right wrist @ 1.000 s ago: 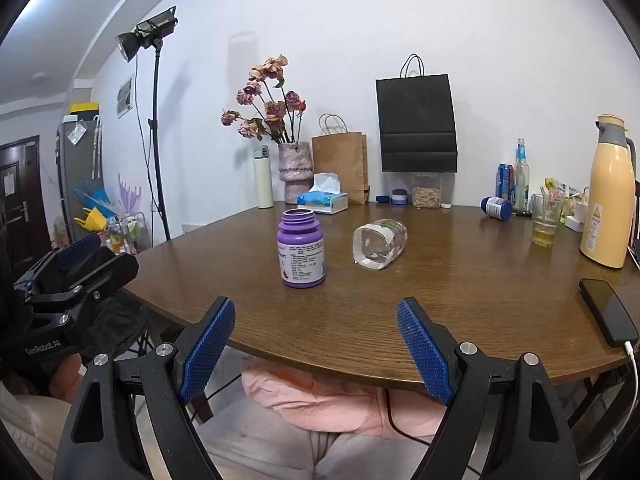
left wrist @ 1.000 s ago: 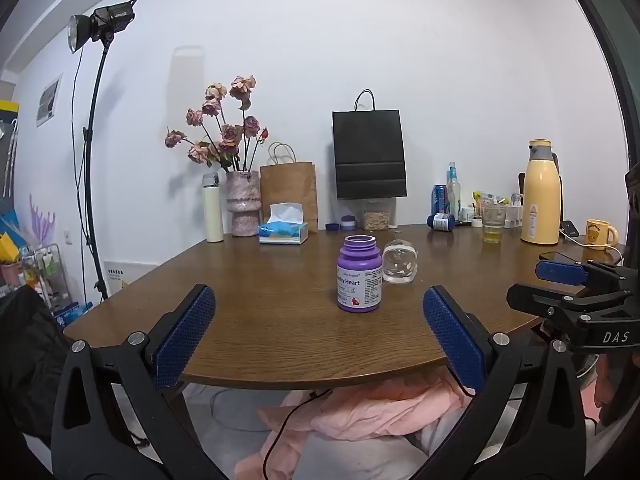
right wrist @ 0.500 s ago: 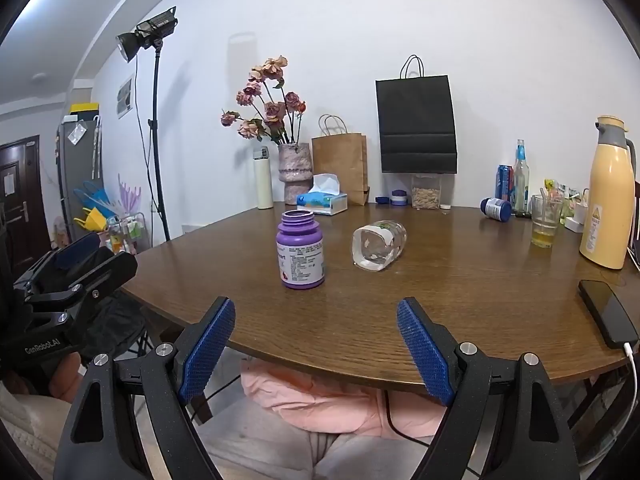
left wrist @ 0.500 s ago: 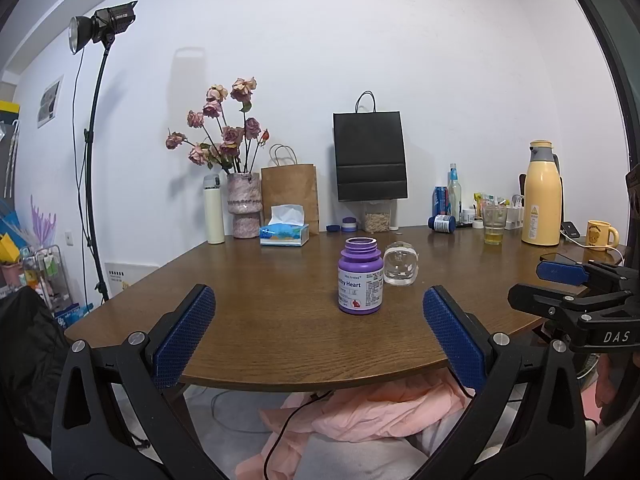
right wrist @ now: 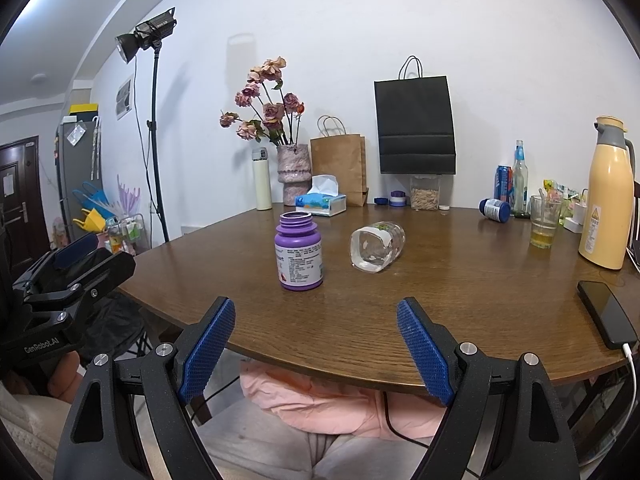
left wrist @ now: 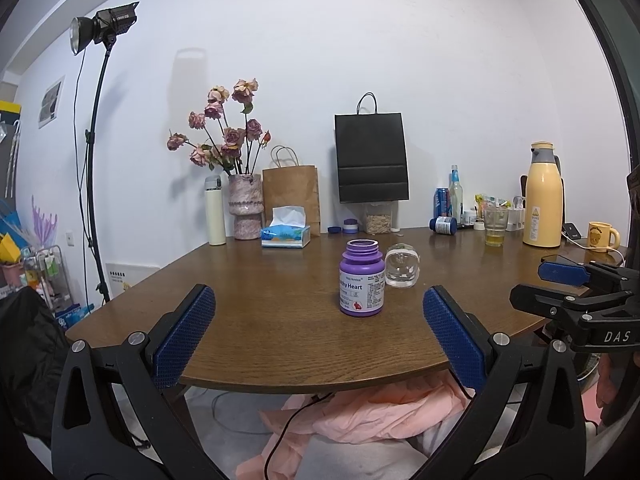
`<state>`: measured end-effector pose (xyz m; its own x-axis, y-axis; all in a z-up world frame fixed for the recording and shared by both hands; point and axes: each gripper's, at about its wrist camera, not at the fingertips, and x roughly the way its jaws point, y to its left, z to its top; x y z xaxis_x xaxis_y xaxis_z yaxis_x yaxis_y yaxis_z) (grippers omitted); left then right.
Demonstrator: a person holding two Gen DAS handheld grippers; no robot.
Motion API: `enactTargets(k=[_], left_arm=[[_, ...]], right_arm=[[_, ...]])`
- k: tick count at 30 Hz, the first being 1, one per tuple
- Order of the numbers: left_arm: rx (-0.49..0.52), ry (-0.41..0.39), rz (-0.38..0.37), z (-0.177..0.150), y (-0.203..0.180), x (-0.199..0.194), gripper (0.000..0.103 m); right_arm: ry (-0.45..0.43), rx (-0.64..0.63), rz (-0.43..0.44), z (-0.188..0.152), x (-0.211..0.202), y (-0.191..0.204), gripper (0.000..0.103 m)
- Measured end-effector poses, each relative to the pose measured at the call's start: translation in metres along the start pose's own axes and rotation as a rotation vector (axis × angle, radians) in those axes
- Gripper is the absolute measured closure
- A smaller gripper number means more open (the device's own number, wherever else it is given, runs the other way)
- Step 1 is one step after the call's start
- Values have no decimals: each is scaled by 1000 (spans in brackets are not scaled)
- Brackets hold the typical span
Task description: Flip cup upright
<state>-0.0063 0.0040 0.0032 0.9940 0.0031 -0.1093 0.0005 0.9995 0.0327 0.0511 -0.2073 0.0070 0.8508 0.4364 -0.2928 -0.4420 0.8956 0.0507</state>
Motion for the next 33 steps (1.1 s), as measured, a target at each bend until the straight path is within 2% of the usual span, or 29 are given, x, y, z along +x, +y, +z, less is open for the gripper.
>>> enactTargets(k=[33], left_arm=[[1, 0, 2, 4, 6, 3, 0]], right_arm=[[9, 2, 0, -3, 2, -2, 16]])
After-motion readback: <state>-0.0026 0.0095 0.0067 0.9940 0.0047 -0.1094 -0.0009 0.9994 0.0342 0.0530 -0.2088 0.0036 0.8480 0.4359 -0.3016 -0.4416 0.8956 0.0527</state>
